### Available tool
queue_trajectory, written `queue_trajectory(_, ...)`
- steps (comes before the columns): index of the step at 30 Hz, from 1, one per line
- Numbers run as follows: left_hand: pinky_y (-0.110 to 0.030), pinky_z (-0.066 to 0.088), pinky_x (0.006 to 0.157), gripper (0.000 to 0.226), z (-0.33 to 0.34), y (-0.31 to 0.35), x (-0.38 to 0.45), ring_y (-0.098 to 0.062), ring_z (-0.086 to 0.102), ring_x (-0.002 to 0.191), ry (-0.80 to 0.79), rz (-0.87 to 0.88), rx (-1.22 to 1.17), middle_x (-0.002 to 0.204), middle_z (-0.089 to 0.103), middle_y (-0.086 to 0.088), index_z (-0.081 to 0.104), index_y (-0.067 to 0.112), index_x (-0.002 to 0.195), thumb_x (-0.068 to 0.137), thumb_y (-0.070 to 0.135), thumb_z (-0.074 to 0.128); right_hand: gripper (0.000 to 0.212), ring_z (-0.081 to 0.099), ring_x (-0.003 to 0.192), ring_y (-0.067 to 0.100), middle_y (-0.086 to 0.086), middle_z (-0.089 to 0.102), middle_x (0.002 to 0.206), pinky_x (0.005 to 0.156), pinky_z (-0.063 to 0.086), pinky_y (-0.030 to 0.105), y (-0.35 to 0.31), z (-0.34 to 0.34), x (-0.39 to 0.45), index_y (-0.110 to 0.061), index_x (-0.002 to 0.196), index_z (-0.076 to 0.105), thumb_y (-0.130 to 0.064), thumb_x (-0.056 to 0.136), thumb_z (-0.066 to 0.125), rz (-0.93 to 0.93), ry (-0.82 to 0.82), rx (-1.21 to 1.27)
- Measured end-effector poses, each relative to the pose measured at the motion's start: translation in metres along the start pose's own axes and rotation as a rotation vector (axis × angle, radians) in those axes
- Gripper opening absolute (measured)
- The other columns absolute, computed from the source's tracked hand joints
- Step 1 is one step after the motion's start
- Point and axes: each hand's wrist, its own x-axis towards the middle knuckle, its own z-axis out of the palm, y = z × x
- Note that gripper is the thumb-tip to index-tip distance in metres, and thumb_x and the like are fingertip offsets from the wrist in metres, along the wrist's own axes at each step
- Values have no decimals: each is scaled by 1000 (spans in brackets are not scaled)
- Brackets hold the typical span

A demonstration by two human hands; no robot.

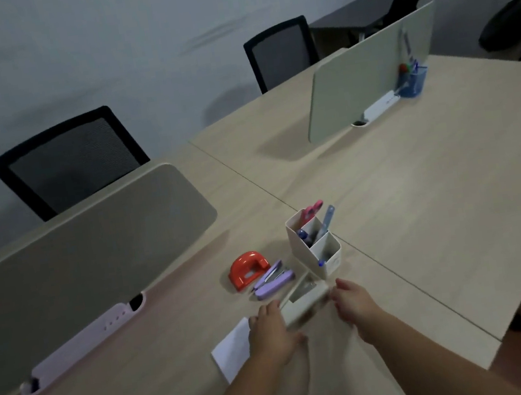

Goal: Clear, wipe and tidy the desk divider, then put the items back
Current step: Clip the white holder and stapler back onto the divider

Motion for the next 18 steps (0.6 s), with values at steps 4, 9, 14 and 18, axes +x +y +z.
queue_trajectory(4, -32, 41, 101, 65, 4, 3, 7, -21, 47, 123, 53, 35, -52, 138, 51, 2, 48, 26, 134, 75, 38, 70, 25, 65, 70, 11, -4, 74, 78, 64, 50, 25, 6, 0, 14, -21, 94, 73, -13, 76, 59, -94, -114, -143)
queue_trajectory(9, -29, 44, 96, 58, -29, 0, 3, -16, 55, 113, 142, 142, -153, 124, 58, 9, 59, 28, 121, 66, 39, 74, 25, 58, 66, 18, 3, 65, 71, 60, 50, 29, 0, 11, 14, -14, 94, 69, -2, 78, 53, 24, -27, 67)
queue_trajectory(14, -19, 45, 89, 53, -110, 2, -6, -2, 59, 104, 328, 213, -365, 110, 64, 13, 66, 29, 111, 61, 32, 86, 19, 58, 59, 16, 10, 64, 70, 54, 47, 24, -20, 70, 0, 3, 98, 70, 1, 84, 57, 66, -59, 538)
queue_trajectory(18, -22, 44, 96, 55, -194, 7, -5, -4, 59, 110, 508, 281, -391, 114, 65, 9, 66, 30, 112, 62, 32, 87, 22, 52, 65, 16, 16, 55, 80, 57, 42, 24, -79, 142, -9, -4, 95, 67, -2, 90, 46, 49, -295, 647)
